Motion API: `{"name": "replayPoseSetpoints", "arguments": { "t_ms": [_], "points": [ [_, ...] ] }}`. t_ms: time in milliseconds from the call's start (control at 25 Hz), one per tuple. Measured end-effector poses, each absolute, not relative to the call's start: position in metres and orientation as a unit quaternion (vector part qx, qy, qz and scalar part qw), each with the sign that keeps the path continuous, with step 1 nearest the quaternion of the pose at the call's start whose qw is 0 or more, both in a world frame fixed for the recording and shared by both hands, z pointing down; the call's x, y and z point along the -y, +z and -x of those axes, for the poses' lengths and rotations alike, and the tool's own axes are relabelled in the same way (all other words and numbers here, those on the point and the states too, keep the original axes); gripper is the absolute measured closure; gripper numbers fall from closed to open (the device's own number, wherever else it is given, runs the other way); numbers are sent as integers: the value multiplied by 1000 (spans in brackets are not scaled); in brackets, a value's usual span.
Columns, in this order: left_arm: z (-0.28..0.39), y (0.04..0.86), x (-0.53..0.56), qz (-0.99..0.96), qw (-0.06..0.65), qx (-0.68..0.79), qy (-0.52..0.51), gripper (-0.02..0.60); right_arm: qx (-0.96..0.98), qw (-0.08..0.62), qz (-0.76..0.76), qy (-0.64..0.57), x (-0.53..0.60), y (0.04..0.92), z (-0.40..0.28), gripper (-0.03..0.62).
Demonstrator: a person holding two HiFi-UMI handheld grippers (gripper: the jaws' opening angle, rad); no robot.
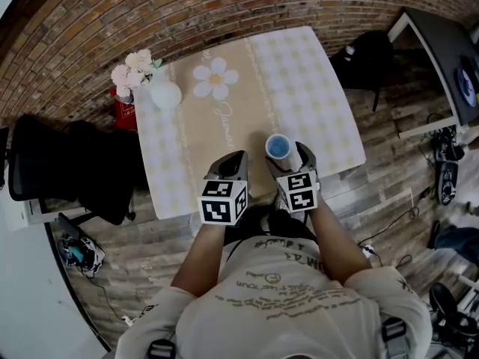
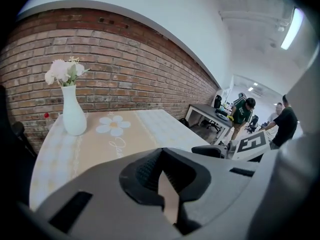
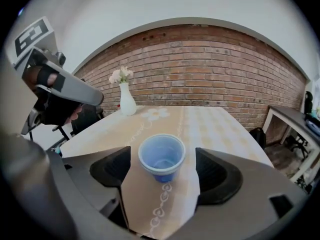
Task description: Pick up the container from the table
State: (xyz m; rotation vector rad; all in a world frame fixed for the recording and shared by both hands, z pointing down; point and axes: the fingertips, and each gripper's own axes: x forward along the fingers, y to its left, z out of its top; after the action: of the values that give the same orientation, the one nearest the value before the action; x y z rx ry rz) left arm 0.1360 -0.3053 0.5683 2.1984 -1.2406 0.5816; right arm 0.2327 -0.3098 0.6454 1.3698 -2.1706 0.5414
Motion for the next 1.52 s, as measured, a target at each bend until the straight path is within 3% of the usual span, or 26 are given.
{"name": "replayPoseSetpoints", "arguments": {
  "t_ms": [760, 1080, 1520],
  "points": [
    [-102, 580, 297, -780, 292, 506, 224, 578, 793, 309, -500, 161, 326, 686, -225, 221],
    [-95, 586, 293, -773, 297, 510, 233, 578, 789, 308, -500, 181, 325, 690, -225, 281],
    [-95, 580, 288, -779, 284, 503, 243, 578, 783, 297, -516, 181, 324, 679, -225, 287]
  ]
}}
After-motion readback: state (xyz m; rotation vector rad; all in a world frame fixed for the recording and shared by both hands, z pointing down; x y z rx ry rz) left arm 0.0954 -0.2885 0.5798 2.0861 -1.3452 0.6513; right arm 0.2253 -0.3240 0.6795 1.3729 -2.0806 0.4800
